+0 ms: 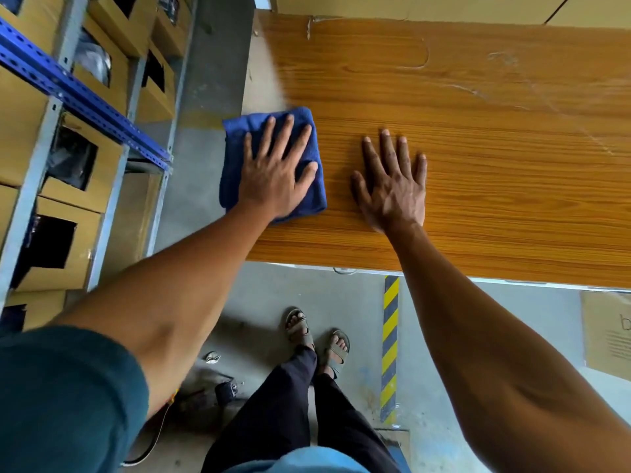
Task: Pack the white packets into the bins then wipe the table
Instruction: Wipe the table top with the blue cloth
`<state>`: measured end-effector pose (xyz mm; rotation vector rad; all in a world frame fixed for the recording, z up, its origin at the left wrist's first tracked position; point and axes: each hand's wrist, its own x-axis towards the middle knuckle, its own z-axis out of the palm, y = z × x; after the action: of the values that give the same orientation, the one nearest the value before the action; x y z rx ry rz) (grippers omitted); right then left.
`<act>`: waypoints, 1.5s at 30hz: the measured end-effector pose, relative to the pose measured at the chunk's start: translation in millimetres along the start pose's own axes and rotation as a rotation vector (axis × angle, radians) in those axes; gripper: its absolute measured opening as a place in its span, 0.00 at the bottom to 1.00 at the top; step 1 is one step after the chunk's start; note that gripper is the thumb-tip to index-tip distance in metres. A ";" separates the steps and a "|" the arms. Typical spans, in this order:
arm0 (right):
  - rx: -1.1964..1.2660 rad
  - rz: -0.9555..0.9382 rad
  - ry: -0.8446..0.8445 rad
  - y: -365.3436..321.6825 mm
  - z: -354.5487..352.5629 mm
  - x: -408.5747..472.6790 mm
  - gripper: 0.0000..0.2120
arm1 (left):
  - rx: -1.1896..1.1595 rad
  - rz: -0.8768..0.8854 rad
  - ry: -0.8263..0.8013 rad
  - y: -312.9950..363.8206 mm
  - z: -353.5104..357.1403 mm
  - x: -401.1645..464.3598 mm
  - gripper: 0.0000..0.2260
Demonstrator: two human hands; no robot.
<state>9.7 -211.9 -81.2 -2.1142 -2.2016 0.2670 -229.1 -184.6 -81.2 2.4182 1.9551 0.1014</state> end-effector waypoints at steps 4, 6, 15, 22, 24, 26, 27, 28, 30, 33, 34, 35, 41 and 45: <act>0.007 0.004 0.003 1.4 -2.0 -2.9 0.33 | 0.000 0.050 -0.057 35.8 2.8 -75.8 0.31; 0.012 0.007 0.002 0.5 -3.3 -1.5 0.33 | 0.008 0.071 -0.090 42.9 -0.2 -87.1 0.31; 0.019 0.002 0.019 1.2 3.0 0.4 0.31 | -0.049 0.027 -0.123 29.5 -3.7 56.1 0.32; 0.083 -0.082 -0.006 19.1 -2.7 -10.0 0.29 | -0.049 0.195 -0.081 52.6 2.0 -19.6 0.31; 0.053 -0.061 -0.007 41.4 -6.6 -20.4 0.29 | -0.040 0.231 -0.093 70.6 2.3 -59.3 0.31; 0.047 0.011 -0.011 60.4 -13.1 -25.4 0.30 | -0.028 0.239 -0.115 82.5 -1.0 -74.4 0.31; 0.047 0.045 -0.012 64.4 -15.7 -25.3 0.31 | -0.022 0.237 -0.117 84.5 -1.0 -74.5 0.31; 0.043 0.071 -0.011 64.8 -16.9 -23.7 0.31 | -0.020 0.236 -0.112 84.3 0.2 -69.4 0.31; 0.043 0.095 -0.002 62.0 -15.5 -18.2 0.30 | -0.024 0.222 -0.086 82.9 3.4 -44.1 0.31; 0.054 0.097 0.021 62.6 -10.6 -17.9 0.29 | -0.047 0.177 -0.077 82.1 6.0 22.7 0.31; 0.052 0.093 0.024 64.4 -8.9 -17.8 0.29 | -0.056 0.153 -0.094 83.0 4.9 45.5 0.32; 0.048 0.089 0.023 65.9 -8.4 -16.5 0.28 | -0.058 0.130 -0.106 84.7 4.1 63.9 0.32; 0.066 0.094 0.021 69.3 -10.1 -16.4 0.28 | -0.038 0.169 -0.089 97.6 8.4 24.7 0.31; 0.078 0.100 0.027 67.3 -12.2 -17.1 0.28 | -0.016 0.208 -0.104 109.3 1.5 -56.3 0.31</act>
<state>78.9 -225.8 -80.2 -2.1759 -2.0394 0.3232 -134.1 -262.5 -77.5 2.5534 1.6509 -0.0037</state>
